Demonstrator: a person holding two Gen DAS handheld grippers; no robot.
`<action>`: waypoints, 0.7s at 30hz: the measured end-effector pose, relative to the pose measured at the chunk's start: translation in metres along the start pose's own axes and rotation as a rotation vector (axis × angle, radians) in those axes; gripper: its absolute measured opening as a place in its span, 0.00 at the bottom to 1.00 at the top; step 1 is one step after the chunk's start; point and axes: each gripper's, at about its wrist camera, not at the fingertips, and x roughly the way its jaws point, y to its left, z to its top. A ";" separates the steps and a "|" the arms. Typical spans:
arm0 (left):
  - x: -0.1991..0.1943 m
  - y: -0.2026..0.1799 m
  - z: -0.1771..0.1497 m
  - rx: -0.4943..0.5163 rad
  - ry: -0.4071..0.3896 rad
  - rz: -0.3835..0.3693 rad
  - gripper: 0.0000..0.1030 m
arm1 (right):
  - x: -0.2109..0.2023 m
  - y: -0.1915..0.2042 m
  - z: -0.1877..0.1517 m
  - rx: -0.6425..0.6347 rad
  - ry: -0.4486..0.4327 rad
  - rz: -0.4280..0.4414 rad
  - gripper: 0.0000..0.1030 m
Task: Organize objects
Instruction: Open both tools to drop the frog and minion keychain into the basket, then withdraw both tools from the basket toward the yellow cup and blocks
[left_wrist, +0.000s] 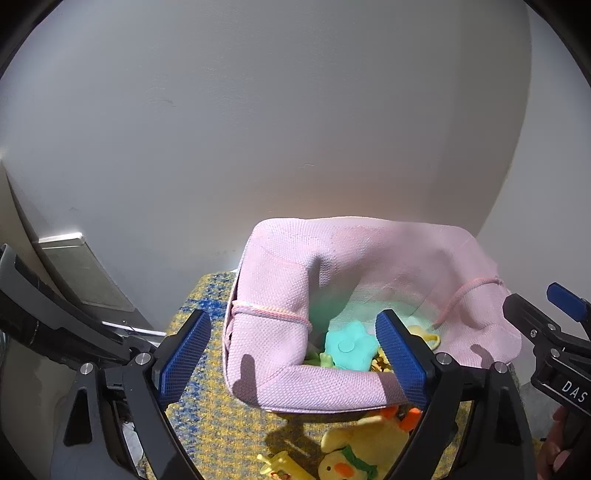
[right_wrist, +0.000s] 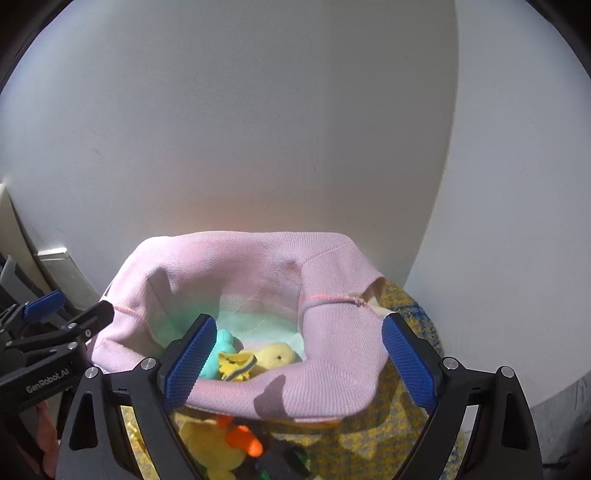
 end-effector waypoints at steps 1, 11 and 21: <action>-0.003 0.001 -0.001 -0.001 -0.003 0.001 0.89 | -0.004 0.000 -0.001 0.002 -0.001 0.001 0.89; -0.034 0.008 -0.013 -0.015 -0.019 0.008 0.89 | -0.029 0.004 -0.011 0.001 -0.020 0.001 0.89; -0.053 0.016 -0.029 -0.030 -0.020 0.024 0.89 | -0.051 0.007 -0.027 -0.002 -0.026 0.007 0.89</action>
